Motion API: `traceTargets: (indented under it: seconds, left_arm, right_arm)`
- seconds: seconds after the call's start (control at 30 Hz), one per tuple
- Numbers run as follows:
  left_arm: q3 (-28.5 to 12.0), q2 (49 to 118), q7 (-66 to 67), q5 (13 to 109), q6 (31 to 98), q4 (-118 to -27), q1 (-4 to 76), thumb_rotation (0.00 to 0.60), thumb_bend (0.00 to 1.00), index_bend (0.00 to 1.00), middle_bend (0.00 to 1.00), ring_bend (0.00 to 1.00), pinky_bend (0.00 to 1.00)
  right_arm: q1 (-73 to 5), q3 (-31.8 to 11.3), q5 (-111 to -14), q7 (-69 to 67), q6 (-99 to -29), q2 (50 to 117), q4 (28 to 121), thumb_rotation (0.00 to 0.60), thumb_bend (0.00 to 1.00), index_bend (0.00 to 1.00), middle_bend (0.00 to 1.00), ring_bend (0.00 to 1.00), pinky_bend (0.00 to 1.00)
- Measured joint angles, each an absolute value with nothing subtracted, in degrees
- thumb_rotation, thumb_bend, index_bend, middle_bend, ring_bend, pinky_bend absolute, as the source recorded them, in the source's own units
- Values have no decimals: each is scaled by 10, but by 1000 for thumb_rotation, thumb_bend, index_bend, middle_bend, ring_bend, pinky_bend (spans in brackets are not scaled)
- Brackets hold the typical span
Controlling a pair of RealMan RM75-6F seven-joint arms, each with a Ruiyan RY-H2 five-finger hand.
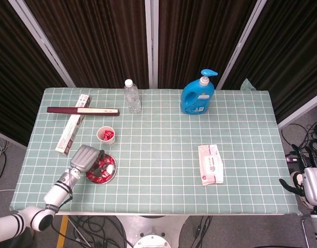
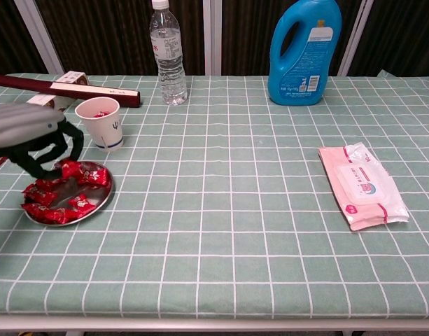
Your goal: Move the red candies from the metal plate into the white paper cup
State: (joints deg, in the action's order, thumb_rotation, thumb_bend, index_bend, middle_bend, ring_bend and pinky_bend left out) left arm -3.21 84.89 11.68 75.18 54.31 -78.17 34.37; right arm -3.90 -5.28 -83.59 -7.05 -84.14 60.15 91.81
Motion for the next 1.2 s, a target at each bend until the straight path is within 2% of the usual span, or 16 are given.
traceTargets:
  seconds: [0.23,0.47,0.7,0.83,0.97,1.07,1.2]
  left_arm:
    - [-97,814,110,717,539,-813,379,600,412,673,902,932,1000]
    - [-127,822,144,647,492,-785,424,600,404,651,899,932,1000]
    - [-131,857,177,594,464,-728,453,600,394,603,893,932,1000]
    - [-126,870,188,573,457,-709,460,600,357,448,879,932,1000]
    - [-120,868,189,573,463,-713,458,600,351,357,872,932,1000]
    - [-116,860,188,575,468,-722,453,600,347,325,868,931,1000]
    - [-112,847,178,588,501,-746,436,600,342,344,868,930,1000]
  right_arm:
    - [-38,-53,-833,-73,-842,602,916,600,82,15,228,37,426]
    - [-37,-53,-832,-76,-842,603,913,600,82,15,228,37,426]
    - [-35,-54,-826,-79,-841,603,910,600,82,15,228,37,426]
    - [-35,-54,-824,-80,-839,603,909,600,82,15,228,37,426]
    - [-38,-55,-825,-77,-836,603,911,600,82,15,228,37,426]
    - [-40,-56,-828,-75,-834,603,912,600,83,15,228,37,426]
    - [-42,-56,-830,-75,-833,602,913,600,82,15,228,37,426]
